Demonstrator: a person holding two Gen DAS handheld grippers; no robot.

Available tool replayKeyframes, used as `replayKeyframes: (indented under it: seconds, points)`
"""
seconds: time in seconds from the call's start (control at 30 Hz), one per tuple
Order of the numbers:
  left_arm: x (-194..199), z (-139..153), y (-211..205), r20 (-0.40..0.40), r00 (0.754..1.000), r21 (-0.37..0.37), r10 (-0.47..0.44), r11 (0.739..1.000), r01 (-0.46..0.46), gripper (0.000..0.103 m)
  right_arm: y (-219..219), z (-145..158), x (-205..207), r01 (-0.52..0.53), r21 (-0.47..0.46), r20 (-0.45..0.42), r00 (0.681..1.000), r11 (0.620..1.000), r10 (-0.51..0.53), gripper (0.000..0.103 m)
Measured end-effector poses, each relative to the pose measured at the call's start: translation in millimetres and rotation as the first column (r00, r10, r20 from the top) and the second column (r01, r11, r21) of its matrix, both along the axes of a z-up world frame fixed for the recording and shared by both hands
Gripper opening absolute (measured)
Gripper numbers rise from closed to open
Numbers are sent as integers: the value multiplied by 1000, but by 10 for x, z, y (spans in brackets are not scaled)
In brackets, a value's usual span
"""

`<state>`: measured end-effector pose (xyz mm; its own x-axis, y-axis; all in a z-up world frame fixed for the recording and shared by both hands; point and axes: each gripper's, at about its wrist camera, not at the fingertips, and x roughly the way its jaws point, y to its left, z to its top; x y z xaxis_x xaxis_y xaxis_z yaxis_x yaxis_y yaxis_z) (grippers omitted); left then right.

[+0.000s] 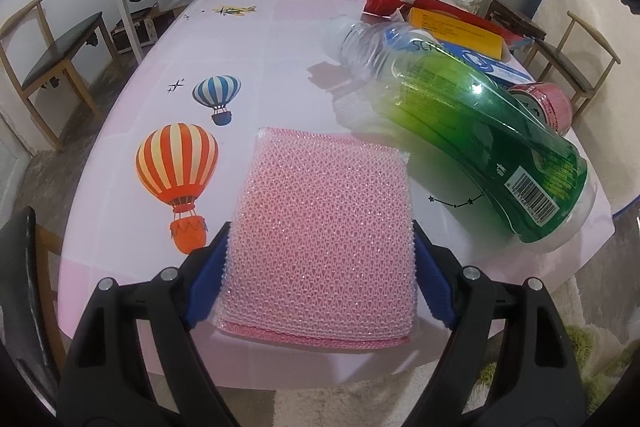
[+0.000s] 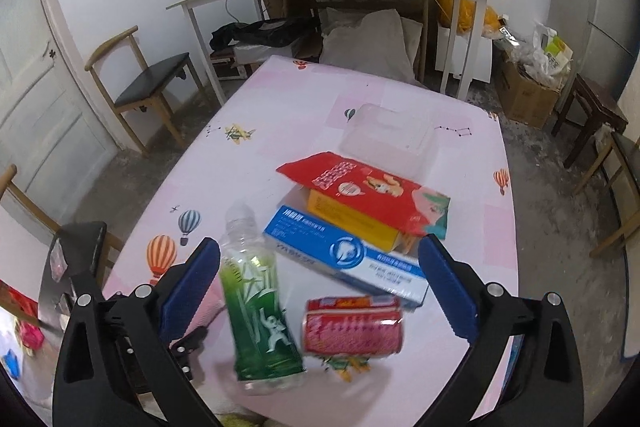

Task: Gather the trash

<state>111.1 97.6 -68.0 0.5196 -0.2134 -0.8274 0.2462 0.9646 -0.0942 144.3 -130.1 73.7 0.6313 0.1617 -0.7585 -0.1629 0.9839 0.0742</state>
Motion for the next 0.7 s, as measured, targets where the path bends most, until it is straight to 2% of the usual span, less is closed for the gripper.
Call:
replayKeyframes:
  seconds: [0.2, 0.3, 0.43, 0.5, 0.6, 0.7]
  points:
    - [19, -3, -22, -11, 1000, 0, 11, 1000, -11, 79, -177, 67, 407, -91, -54, 25, 995, 994, 92, 96]
    - [16, -4, -32, -14, 1000, 2, 12, 1000, -12, 79, -247, 19, 727, -142, -115, 1, 990, 983, 143, 96]
    - [36, 2, -44, -30, 999, 0, 15, 1000, -15, 79, -247, -200, 1180, -209, -208, -61, 978, 956, 200, 96]
    - [52, 2, -53, -35, 999, 2, 16, 1000, -16, 79, -198, -421, 1482, -264, -266, -121, 963, 927, 240, 96]
    - [55, -1, -66, -39, 999, 10, 15, 1000, -15, 79, -87, -729, 1852, -332, -383, -190, 942, 862, 278, 96]
    - [64, 2, -69, -48, 999, 11, 14, 1000, -14, 79, -51, -946, 2213, -343, -439, -230, 936, 830, 266, 96]
